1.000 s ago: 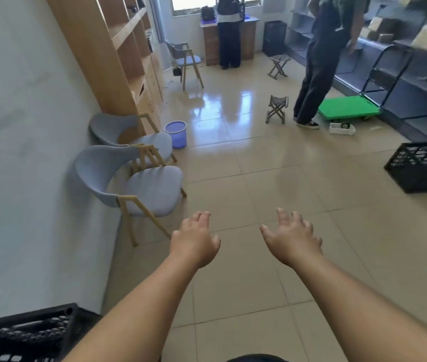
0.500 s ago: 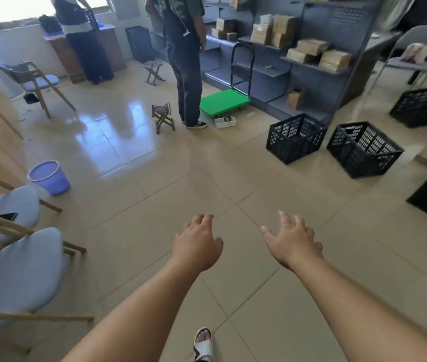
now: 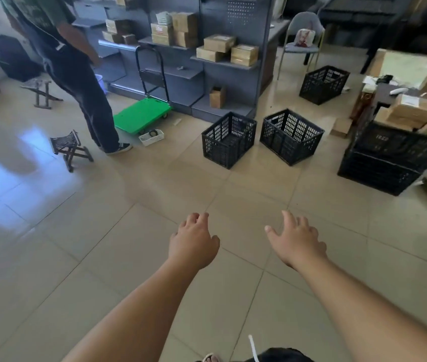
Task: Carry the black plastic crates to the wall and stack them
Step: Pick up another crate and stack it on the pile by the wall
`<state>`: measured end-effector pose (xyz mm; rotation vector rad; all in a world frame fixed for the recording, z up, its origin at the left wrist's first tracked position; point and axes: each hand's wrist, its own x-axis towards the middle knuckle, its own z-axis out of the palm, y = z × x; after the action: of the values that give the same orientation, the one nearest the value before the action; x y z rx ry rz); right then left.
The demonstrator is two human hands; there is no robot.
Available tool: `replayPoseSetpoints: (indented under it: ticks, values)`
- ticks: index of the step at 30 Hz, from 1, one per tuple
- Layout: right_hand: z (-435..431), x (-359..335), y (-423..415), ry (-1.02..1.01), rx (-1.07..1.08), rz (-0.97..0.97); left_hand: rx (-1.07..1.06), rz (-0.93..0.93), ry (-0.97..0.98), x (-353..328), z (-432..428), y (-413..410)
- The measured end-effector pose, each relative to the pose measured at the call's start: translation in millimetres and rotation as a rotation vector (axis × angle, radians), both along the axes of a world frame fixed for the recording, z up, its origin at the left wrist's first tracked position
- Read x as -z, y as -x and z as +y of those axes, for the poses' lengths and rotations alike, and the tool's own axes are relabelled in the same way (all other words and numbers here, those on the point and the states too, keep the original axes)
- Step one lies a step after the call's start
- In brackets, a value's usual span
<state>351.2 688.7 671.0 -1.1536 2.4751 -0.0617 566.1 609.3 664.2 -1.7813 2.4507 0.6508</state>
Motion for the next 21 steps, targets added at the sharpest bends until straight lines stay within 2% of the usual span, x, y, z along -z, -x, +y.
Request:
replayPoseSetpoints:
  ticks: [9, 21]
  values:
    - [-102, 20, 114, -0.018, 0.190, -0.013, 0.169, -0.034, 0.008, 11, -138, 128]
    - [-298, -6, 287, 0.003, 0.064, 0.022, 0.149, -0.036, 0.081, -11, -316, 307]
